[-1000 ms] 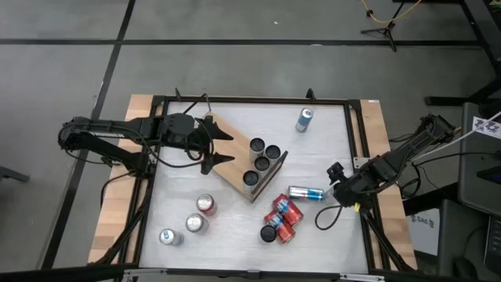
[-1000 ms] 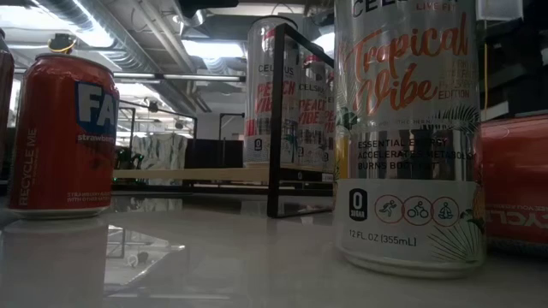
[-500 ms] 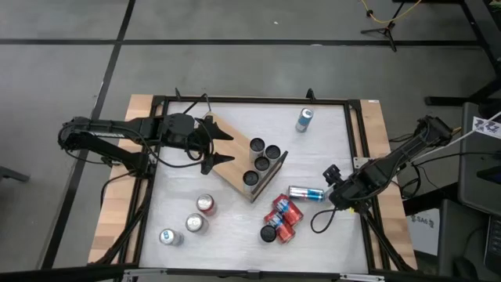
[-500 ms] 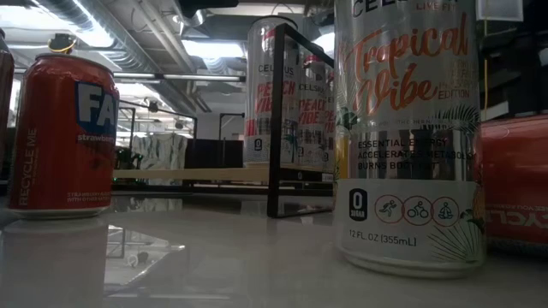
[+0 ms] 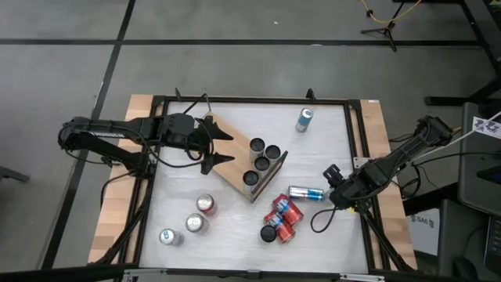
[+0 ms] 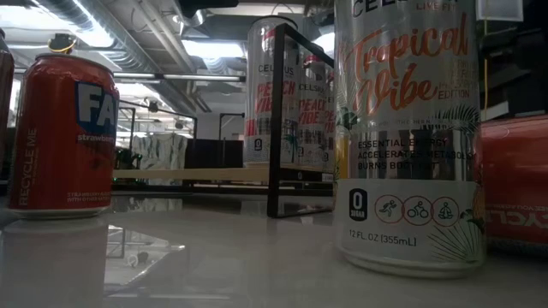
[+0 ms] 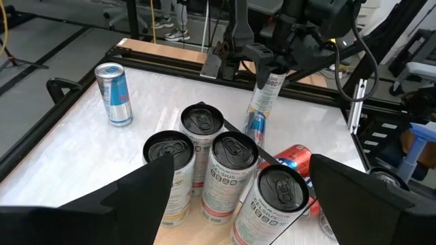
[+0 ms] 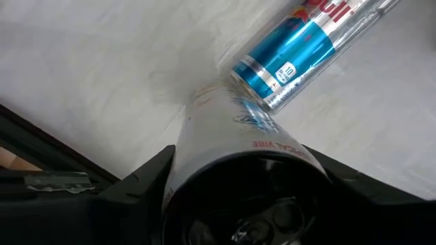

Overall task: Place canned beverage on shelf
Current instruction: Put the top white-yellow soda can on the shelf aligned with the other white-yellow soda can

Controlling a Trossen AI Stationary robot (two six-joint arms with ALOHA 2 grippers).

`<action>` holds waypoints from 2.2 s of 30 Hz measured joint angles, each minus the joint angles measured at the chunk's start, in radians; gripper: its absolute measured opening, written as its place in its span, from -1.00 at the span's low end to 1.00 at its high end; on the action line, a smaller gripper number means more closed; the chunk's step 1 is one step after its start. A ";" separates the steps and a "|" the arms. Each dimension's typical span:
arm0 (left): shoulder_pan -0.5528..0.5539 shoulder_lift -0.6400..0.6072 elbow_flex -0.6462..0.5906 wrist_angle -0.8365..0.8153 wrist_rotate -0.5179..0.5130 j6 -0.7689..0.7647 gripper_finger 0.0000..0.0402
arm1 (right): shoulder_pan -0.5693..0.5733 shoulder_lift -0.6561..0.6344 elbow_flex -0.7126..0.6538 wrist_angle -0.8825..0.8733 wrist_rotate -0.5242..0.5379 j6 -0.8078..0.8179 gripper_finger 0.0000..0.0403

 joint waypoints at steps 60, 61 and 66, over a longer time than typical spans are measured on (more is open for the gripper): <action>0.000 0.065 0.000 0.321 -0.075 0.000 0.67 | -0.416 0.379 1.072 -0.261 0.039 -0.054 0.25; 0.000 0.082 0.000 0.358 -0.074 0.000 0.67 | -0.429 0.390 1.091 -0.262 0.039 -0.054 0.25; 0.000 0.175 0.000 0.539 -0.039 0.019 0.67 | -0.488 0.434 1.156 -0.260 0.016 -0.052 0.26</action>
